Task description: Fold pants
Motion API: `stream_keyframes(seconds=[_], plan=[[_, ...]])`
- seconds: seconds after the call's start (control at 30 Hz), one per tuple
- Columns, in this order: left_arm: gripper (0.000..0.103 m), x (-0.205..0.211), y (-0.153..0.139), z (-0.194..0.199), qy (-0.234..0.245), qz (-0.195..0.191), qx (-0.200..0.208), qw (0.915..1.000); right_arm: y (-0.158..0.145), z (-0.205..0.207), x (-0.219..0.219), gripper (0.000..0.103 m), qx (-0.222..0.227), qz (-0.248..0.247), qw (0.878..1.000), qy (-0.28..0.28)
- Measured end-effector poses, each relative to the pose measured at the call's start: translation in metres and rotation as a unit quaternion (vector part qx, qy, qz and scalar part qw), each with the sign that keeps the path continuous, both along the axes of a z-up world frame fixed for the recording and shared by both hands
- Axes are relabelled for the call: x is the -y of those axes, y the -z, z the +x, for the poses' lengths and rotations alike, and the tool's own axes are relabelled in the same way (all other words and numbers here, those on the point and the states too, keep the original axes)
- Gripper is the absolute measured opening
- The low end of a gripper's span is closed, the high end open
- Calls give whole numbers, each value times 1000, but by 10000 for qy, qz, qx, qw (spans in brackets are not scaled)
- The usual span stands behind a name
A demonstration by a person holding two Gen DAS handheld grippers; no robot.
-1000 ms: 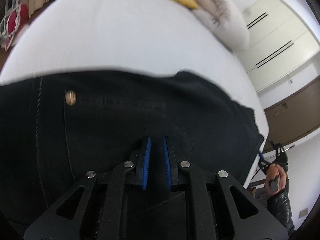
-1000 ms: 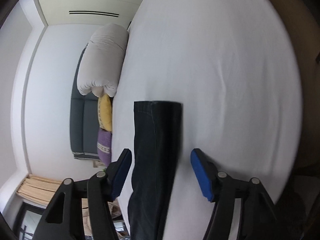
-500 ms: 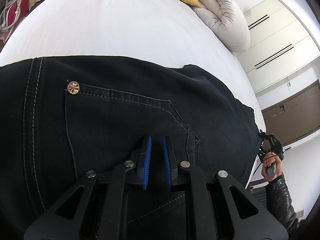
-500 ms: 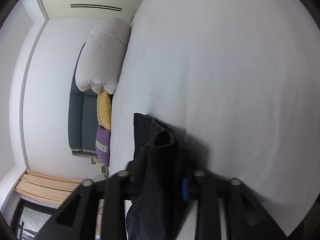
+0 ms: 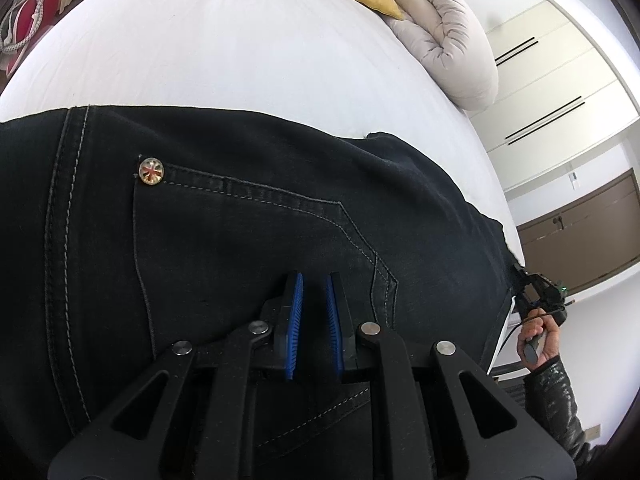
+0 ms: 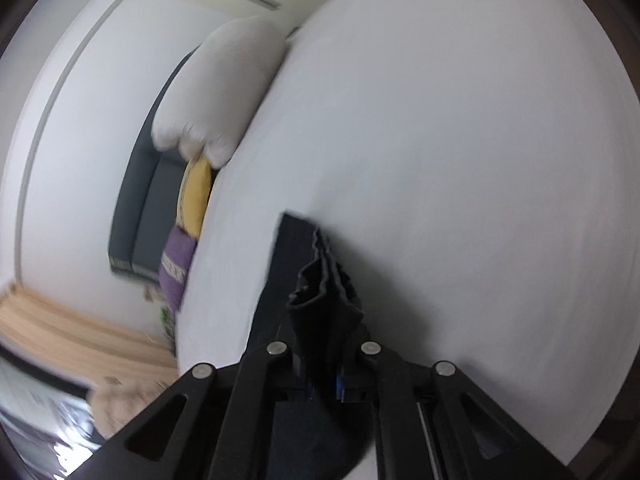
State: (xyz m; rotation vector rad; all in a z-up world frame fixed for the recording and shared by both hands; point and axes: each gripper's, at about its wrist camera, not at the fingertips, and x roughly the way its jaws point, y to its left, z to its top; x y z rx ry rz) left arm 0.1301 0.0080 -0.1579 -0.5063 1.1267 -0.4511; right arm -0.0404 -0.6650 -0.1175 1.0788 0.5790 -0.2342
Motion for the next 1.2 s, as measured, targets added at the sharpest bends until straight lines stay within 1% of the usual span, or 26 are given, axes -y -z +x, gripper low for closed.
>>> stream_keyframes(seconds=[0.03, 0.1, 0.17, 0.2, 0.23, 0.3, 0.33, 0.37, 0.4, 0.43, 0.47, 0.5, 0.53, 0.57, 0.6, 0.63, 0.67, 0.77, 0.83, 0.87, 1.0, 1.03, 1.1, 1.17, 1.2], plan=[[12, 0, 0, 0, -9, -9, -7, 10000, -9, 5, -11, 8, -27, -220, 9996, -158], [12, -2, 0, 0, -47, -50, -26, 10000, -31, 16, -48, 8, -160, -925, 9935, -651], [12, -4, -2, 0, -124, -132, -53, 9998, -48, 27, -95, 8, -232, -1571, 9798, -1216], [12, -6, -3, 0, -167, -176, -68, 9997, -55, 32, -125, 8, -294, -1964, 9676, -1557], [13, -7, -3, -1, -208, -213, -82, 9995, -60, 34, -155, 8, -378, -2412, 9513, -1881], [13, -9, -5, -2, -279, -284, -117, 9991, -60, 36, -222, 7, -511, -3208, 9104, -2560], [15, -10, -6, -2, -302, -321, -132, 9989, -53, 35, -254, 7, -600, -3518, 8874, -2920], [22, -11, -7, -3, -328, -382, -149, 9986, -47, 35, -272, 7, -686, -3720, 8713, -3126], [28, -12, -8, -3, -349, -474, -155, 9981, -32, 34, -298, 7, -831, -3996, 8474, -3396], [46, -13, -10, -4, -365, -596, -152, 9974, -25, 33, -308, 7, -906, -4079, 8386, -3495], [63, -13, -13, -5, -380, -744, -105, 9964, -15, 31, -319, 7, -993, -4199, 8265, -3617], [71, -12, -19, -6, -376, -800, -50, 9961, -9, 28, -329, 7, -1062, -4414, 8128, -3651], [83, -11, -23, -7, -373, -808, -17, 9960, -8, 26, -330, 7, -1068, -4493, 8092, -3631], [90, -10, -27, -7, -378, -846, 10, 9957, -10, 24, -329, 7, -1048, -4454, 8133, -3595], [91, -9, -30, -6, -391, -931, -12, 9949, -15, 23, -327, 7, -1011, -4415, 8183, -3540], [92, -8, -30, -5, -409, -1046, -83, 9936, -21, 22, -329, 7, -970, -4478, 8173, -3494], [92, -7, -30, -4, -406, -1184, -160, 9920, -25, 18, -331, 7, -918, -4584, 8134, -3461], [92, 1, -29, -2, -289, -1460, -349, 9883, -41, 10, -347, 7, -714, -4924, 7958, -3452], [92, 8, -29, -1, -179, -1603, -449, 9859, -47, 4, -364, 7, -574, -5123, 7805, -3536], [92, 11, -28, 0, -134, -1686, -531, 9842, -47, 4, -369, 7, -547, -5172, 7760, -3569], [92, 33, -28, 9, 200, -1909, -797, 9782, -34, 1, -407, 7, -482, -5449, 7406, -3903], [92, 39, -26, 13, 301, -1915, -868, 9772, -34, 0, -413, 7, -436, -5467, 7370, -3950], [92, 51, -24, 18, 380, -1759, -996, 9786, -39, -4, -427, 7, -256, -5491, 7329, -4008], [92, 57, -20, 23, 450, -1846, -1073, 9759, -41, -6, -436, 7, -164, -5574, 7227, -4084], [92, 59, -19, 25, 468, -1883, -1115, 9746, -41, -6, -441, 7, -135, -5652, 7149, -4115]])
